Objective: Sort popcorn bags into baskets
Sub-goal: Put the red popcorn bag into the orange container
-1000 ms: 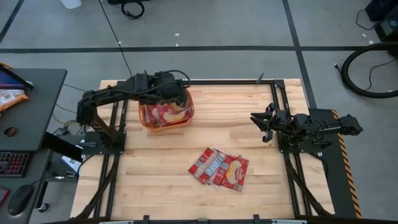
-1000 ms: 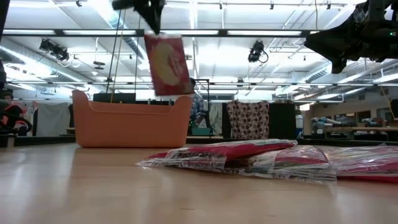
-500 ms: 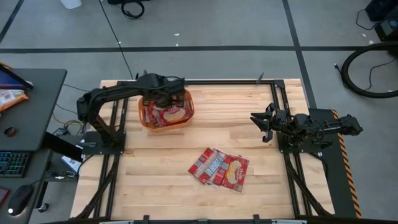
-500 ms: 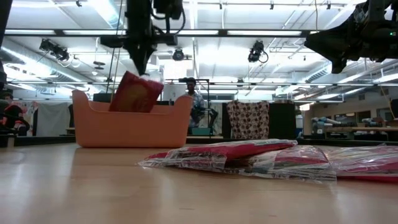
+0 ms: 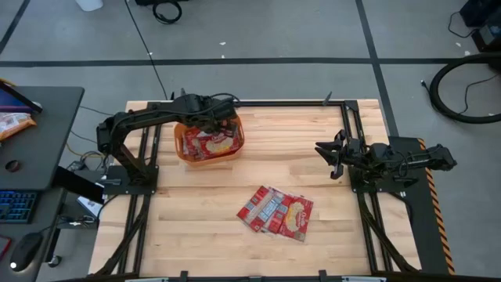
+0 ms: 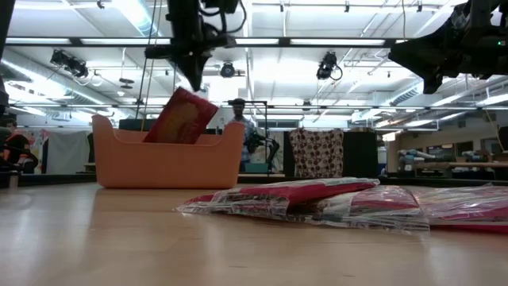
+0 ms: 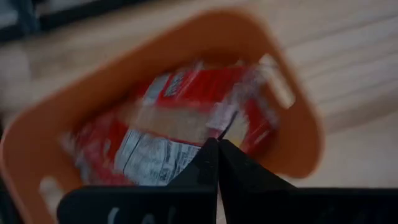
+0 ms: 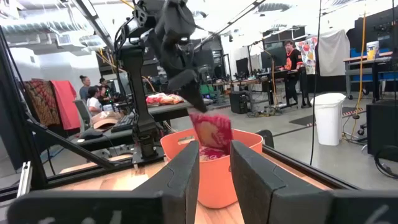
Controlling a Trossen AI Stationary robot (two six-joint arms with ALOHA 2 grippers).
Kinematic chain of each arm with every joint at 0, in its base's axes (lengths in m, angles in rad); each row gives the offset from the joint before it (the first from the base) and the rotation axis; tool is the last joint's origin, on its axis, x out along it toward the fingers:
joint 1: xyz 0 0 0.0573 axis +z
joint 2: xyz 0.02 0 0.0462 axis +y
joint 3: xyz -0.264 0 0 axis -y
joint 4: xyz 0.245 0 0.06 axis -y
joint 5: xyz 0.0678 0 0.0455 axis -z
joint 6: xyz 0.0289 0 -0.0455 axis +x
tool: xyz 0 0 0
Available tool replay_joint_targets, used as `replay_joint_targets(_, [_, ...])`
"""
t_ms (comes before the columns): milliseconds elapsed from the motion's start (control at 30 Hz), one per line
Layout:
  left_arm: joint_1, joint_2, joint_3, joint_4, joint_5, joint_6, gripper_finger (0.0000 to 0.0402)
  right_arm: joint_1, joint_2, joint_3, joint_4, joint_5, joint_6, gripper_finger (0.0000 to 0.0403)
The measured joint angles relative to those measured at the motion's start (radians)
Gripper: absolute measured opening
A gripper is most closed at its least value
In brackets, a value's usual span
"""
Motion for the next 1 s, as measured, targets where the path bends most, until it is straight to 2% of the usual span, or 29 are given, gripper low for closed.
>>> replay_joint_targets(233, [-0.012, 0.0, 0.122, 0.092, -0.101, 0.058, 0.0003, 0.0, 0.0, 0.0, 0.0, 0.0, 0.0, 0.0095])
replay_joint_targets(367, [-0.022, -0.002, 0.152, 0.133, -0.076, -0.015, 0.0003, 0.0, 0.0, 0.0, 0.0, 0.0, 0.0, 0.0095])
replay_joint_targets(467, [-0.031, 0.015, 0.117, 0.115, -0.05, -0.077, 0.0004, 0.0, 0.0, 0.0, 0.0, 0.0, 0.0, 0.0095])
replay_joint_targets(700, [-0.01, 0.018, -0.063, 0.049, 0.032, -0.131, 0.0005, 0.0, 0.0, 0.0, 0.0, 0.0, 0.0, 0.0095])
replay_joint_targets(1000, [-0.031, 0.016, -0.095, -0.141, 0.039, -0.176, 0.0006, 0.0, 0.0, 0.0, 0.0, 0.0, 0.0, 0.0095])
